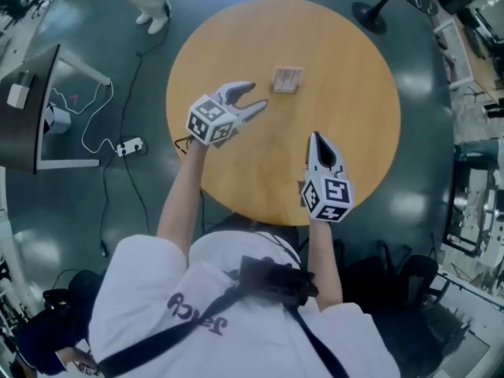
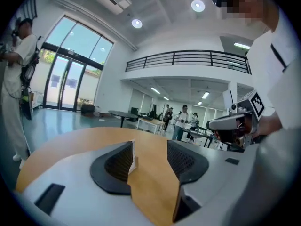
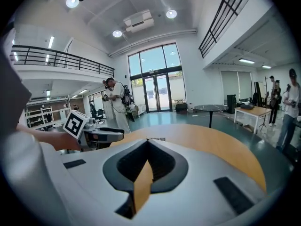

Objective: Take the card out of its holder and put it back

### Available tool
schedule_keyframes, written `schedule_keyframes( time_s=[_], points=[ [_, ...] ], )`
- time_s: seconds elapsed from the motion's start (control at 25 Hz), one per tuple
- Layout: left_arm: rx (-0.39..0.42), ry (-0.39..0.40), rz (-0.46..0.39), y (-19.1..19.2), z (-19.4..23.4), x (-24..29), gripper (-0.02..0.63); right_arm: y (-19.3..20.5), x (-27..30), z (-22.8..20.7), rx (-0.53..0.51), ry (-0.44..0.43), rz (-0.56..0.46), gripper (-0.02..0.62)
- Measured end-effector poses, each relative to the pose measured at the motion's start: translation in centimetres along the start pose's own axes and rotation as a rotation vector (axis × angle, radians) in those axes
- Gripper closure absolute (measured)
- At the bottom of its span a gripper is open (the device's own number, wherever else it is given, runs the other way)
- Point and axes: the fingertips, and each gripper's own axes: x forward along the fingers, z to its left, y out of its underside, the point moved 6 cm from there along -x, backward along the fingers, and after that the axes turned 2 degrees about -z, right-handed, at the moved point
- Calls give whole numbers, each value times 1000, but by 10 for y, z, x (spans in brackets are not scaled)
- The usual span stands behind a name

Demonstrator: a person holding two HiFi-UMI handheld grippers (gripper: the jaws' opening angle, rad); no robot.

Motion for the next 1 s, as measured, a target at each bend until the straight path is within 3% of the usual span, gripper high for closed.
schedule_keyframes(
  time_s=[0.2, 0.56, 0.84, 1.0],
  points=[
    [-48, -63, -113, -17, -49, -44, 362, -14, -28, 30, -26, 14, -54, 574],
    [38, -209, -232, -51, -110, -87, 382, -43, -44, 56, -77, -49, -174, 574],
    [65, -331, -322, -76, -144, -102, 502, -57, -61, 55, -83, -125, -229, 574],
    [45, -377, -324, -78, -176, -95, 508, -53, -84, 41, -95, -152, -217, 573]
  ],
)
